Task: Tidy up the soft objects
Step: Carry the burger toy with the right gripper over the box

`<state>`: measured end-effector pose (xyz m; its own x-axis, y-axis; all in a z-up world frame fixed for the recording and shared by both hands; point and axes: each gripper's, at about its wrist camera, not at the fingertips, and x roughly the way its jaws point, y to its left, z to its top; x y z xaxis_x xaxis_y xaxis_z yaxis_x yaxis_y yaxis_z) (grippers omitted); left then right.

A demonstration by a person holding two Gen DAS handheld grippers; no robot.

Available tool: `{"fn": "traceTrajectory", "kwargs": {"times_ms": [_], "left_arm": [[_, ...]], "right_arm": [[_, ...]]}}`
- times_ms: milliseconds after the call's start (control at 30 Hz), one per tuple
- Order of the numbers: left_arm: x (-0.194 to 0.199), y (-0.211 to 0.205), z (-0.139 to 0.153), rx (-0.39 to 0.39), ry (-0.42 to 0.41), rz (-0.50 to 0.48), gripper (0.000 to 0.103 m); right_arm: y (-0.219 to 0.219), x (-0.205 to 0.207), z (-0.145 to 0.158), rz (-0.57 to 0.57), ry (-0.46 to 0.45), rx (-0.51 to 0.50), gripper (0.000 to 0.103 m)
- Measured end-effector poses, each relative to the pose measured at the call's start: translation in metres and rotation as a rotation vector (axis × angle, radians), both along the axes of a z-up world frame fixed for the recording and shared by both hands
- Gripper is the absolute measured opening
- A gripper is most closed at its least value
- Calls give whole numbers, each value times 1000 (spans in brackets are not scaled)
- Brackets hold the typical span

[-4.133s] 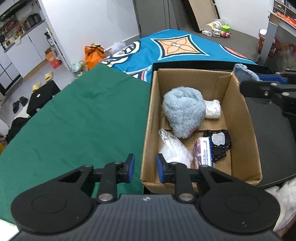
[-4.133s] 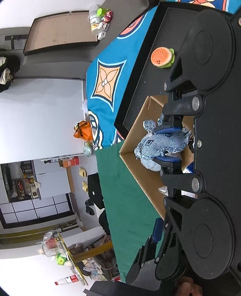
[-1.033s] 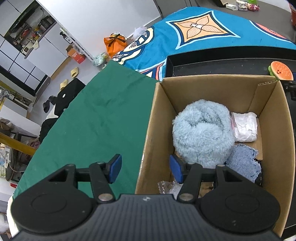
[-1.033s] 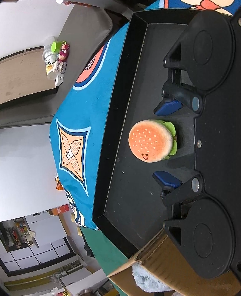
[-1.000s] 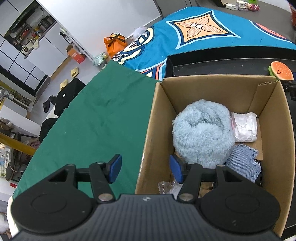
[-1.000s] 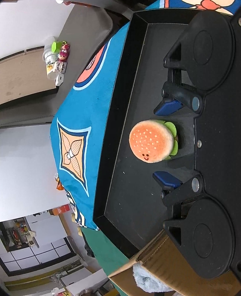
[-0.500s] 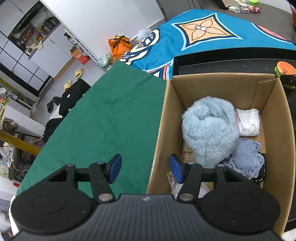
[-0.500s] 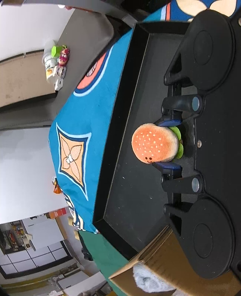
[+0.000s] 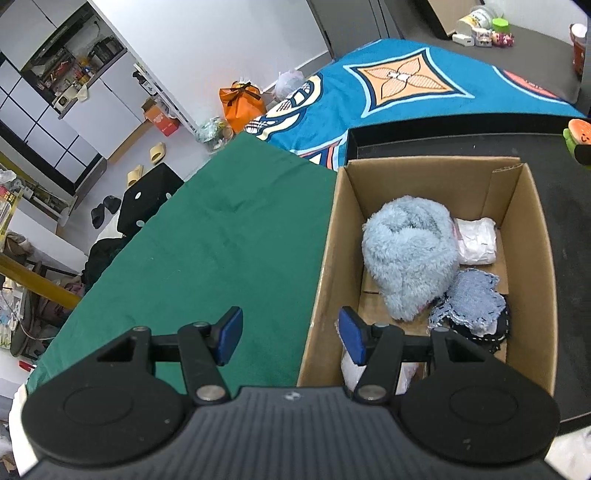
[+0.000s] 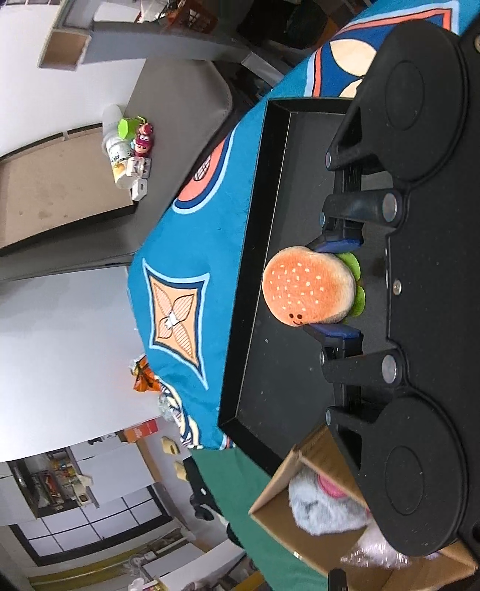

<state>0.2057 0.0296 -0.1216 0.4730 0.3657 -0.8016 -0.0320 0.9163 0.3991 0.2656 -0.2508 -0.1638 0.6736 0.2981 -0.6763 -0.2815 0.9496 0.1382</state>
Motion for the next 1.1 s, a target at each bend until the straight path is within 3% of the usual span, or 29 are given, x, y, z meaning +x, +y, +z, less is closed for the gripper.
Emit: {"fn": "traceTrajectory", "kwargs": {"times_ms": [533,1100], "left_arm": [[-29,5,20,-81,-54,-61,56],[-47,28,8,-195,-50,-77,47]], "right_arm": [[21,-43,50,35,-52,65,36],[72,-73,69,198,-44,98,36]]}}
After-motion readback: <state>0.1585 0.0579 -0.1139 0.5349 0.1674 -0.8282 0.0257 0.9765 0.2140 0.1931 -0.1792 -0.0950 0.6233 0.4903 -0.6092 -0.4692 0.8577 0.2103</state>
